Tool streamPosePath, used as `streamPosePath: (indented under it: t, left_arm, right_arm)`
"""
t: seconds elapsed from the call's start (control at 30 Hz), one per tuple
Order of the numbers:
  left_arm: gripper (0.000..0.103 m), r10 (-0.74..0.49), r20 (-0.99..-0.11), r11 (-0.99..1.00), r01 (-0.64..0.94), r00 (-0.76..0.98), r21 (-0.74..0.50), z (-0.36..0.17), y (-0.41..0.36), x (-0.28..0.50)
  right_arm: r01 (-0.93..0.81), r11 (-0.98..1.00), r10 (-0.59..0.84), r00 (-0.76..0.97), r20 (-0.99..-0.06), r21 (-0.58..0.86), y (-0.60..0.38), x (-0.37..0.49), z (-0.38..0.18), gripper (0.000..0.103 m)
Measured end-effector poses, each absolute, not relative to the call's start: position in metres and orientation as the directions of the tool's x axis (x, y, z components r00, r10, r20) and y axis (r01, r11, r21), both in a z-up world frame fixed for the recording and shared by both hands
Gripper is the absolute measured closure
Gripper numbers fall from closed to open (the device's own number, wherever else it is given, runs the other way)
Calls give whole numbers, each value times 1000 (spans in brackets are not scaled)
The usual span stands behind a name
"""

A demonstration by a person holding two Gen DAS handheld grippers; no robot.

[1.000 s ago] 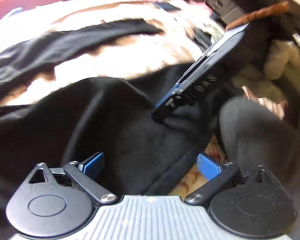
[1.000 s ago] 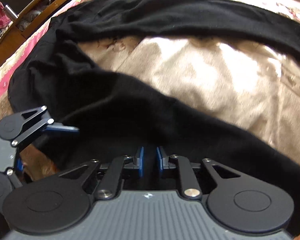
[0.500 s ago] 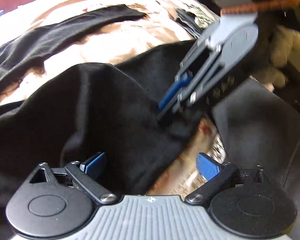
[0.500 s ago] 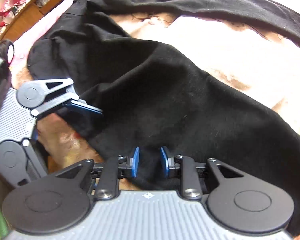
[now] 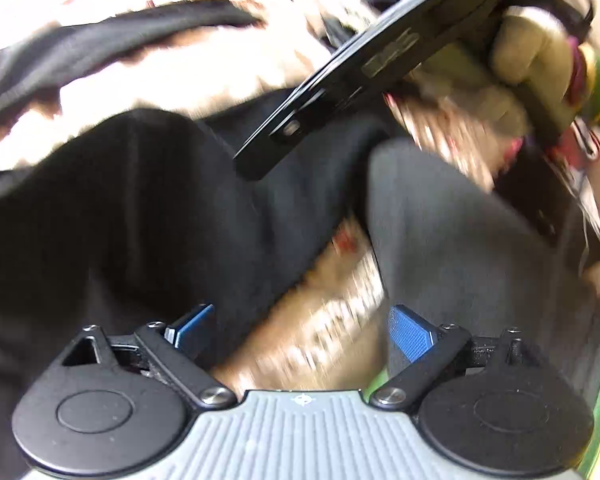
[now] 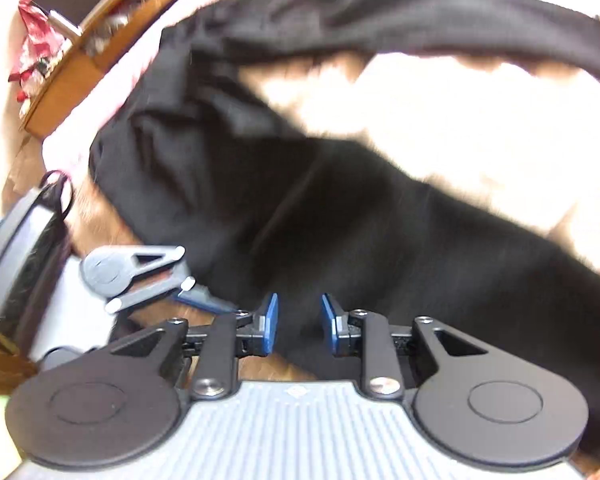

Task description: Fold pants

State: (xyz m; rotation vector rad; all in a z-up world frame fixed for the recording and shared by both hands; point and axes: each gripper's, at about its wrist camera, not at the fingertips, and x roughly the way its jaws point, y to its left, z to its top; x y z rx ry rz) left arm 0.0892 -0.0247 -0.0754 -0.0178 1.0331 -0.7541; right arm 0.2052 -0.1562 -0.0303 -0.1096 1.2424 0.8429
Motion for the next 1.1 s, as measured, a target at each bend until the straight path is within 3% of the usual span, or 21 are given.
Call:
streamPosePath:
  t: [0.07,0.17,0.33,0.43,0.57,0.7,0.8,0.9,1.0,1.1]
  left_arm:
    - [0,-553,-749,773,559,363,-300,-69,-30,96]
    - [0,-533,-774,778,557,341,-290,-86,-39,111]
    - [0,-505,-818,726,647,275,-231,-108,-59,85]
    - [0,-492,-824,717,667,281,-201,-109,-63,80]
    - [0,-513,-821,725,638,251,-258,-113,-58,82]
    - [0,-509,-822,745,608,255,-273,-112,-58,83]
    - [0,-510,-819,751,600,262,-276,-114,-55,81]
    - [0,-514,-818,749,599,259,-282,-115,-53,84]
    - [0,-522,-814,748,595,255,-294,-115,-51,86]
    - [0,-512,-818,749,601,260,-278,-116,-53,84]
  right_arm:
    - [-611,726,485,132,-864,314,-155,223,-38,76]
    - [-609,749,457,188,-869,262,-165,242,-57,76]
    - [-608,742,382,40,-923,281,-191,229,-67,79]
    - [-591,738,435,48,-899,325,-203,225,-44,77]
    - [-651,708,483,165,-860,273,-197,261,-31,74]
    - [-632,707,438,39,-898,317,-193,292,-65,72]
    - [-610,689,450,-65,-890,393,-197,276,-61,81]
    - [-619,688,406,-103,-908,378,-204,236,-57,90]
    - [-620,668,424,-138,-895,412,-203,208,-51,91]
    - [-709,621,383,-96,-919,333,-191,193,-46,86]
